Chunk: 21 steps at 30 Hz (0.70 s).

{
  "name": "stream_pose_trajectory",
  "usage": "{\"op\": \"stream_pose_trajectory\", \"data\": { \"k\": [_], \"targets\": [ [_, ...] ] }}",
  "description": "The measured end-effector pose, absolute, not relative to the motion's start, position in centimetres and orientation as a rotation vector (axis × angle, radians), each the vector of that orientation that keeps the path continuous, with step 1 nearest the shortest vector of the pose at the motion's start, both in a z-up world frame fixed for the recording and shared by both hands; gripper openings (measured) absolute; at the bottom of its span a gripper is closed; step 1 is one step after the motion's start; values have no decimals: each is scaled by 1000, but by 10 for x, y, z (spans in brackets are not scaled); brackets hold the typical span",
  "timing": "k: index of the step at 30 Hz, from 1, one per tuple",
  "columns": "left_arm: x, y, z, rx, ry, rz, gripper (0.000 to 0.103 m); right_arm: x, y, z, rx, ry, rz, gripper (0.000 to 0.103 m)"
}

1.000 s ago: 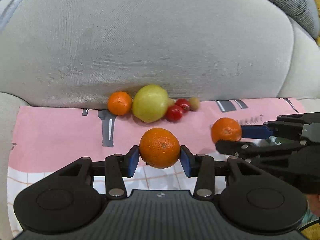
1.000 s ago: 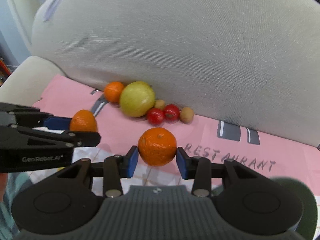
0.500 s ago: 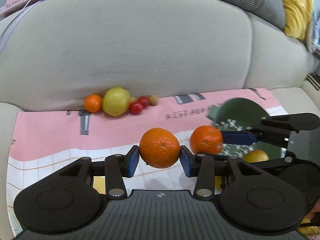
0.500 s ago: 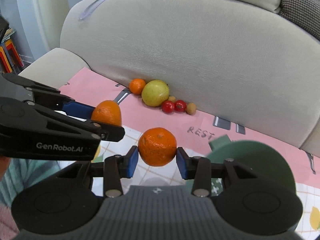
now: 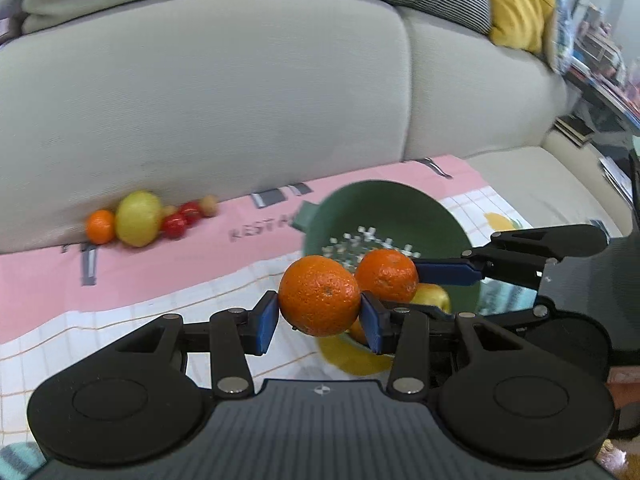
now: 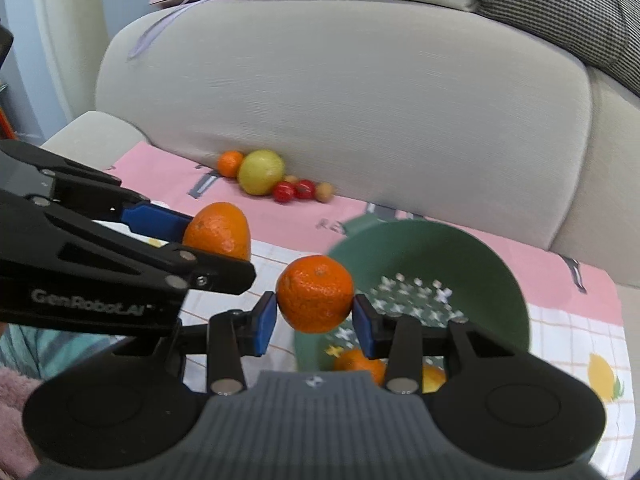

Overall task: Organize fruits
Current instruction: 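Lift both tangerines and carry them over the green colander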

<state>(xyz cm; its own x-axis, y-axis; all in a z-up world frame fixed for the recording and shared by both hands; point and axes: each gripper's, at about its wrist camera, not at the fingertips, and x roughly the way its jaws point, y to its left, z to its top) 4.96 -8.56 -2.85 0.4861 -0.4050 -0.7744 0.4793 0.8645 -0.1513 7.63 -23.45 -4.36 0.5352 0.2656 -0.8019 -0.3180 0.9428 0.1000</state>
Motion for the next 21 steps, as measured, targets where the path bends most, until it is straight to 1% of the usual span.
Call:
{"op": "stream_pose_trajectory", "data": {
  "k": [14,21],
  "targets": [
    [69,-145,-45,194,977,-641,49,81,-302,-80,-24,1005,221,39],
    [86,-169,-64,293,1038,-638,49,98,-300,-98,-76,1012,260,39]
  ]
}}
